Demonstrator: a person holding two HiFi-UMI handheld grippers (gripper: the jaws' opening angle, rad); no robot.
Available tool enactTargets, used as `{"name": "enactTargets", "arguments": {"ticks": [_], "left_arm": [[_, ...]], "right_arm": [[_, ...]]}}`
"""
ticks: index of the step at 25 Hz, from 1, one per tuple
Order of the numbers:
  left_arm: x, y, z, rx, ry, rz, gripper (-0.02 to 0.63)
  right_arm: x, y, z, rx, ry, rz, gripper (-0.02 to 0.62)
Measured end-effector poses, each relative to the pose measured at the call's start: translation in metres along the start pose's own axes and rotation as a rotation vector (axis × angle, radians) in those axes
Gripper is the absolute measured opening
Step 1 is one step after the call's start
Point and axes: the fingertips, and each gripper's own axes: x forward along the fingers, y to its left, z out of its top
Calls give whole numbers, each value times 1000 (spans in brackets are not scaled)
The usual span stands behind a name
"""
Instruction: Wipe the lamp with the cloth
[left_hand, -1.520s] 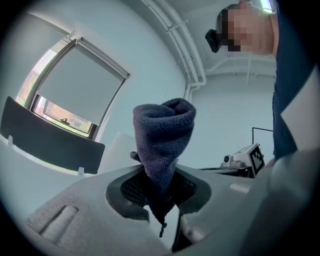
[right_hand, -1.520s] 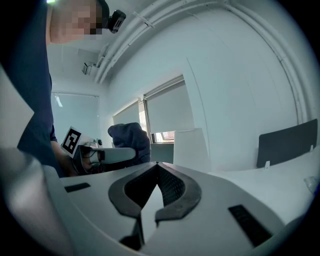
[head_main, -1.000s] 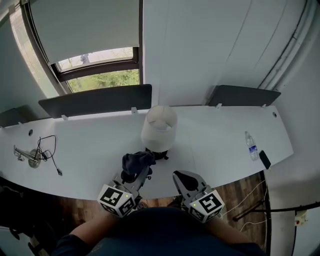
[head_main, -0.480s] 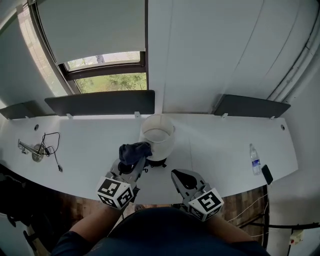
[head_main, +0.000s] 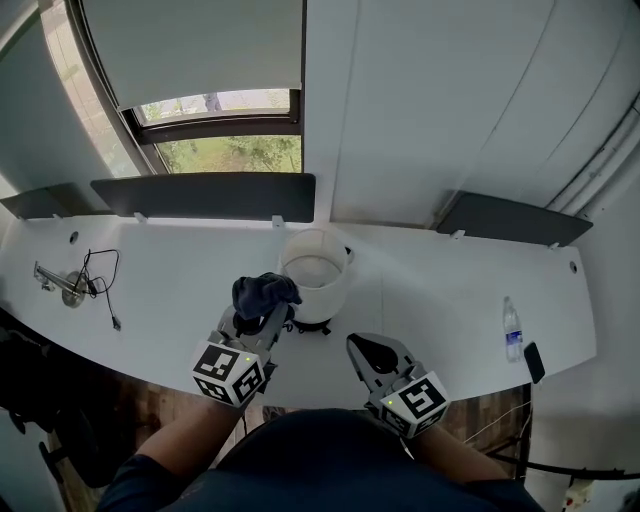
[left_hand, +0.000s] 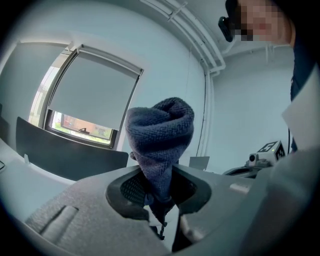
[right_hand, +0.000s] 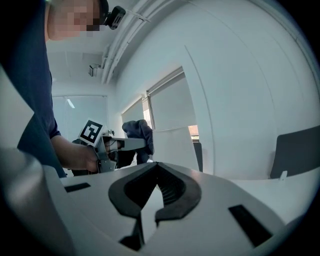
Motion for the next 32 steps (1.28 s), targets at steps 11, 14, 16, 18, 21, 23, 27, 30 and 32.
{"name": "enactTargets", "arguments": {"ticks": [11, 14, 16, 18, 21, 23, 27, 30, 32], "left_arm": [[1, 18, -71, -32, 120, 26, 97], [1, 22, -90, -42, 155, 29, 97], [1, 23, -100, -50, 174, 29, 97], [0, 25, -105, -58, 183, 30, 97], [-2, 29, -98, -56, 173, 32, 97], [-4, 32, -85, -46, 151, 32, 97], [-5, 36, -51, -14, 103, 20, 97], [-4, 32, -25, 6, 64, 2, 97], [-3, 27, -7, 15, 32, -12, 97]], "right_arm": [[3, 1, -11, -9, 34, 5, 11], [3, 3, -14, -11, 46, 7, 11], [3, 6, -16, -9, 51, 6, 11], [4, 9, -15, -6, 52, 2, 11], [6, 12, -12, -7, 46, -2, 11], [6, 13, -11, -11, 37, -3, 11], [9, 16, -5, -4, 18, -2, 11], [11, 16, -1, -2, 3, -5, 11], [12, 15, 3, 0, -6, -8, 11]]}}
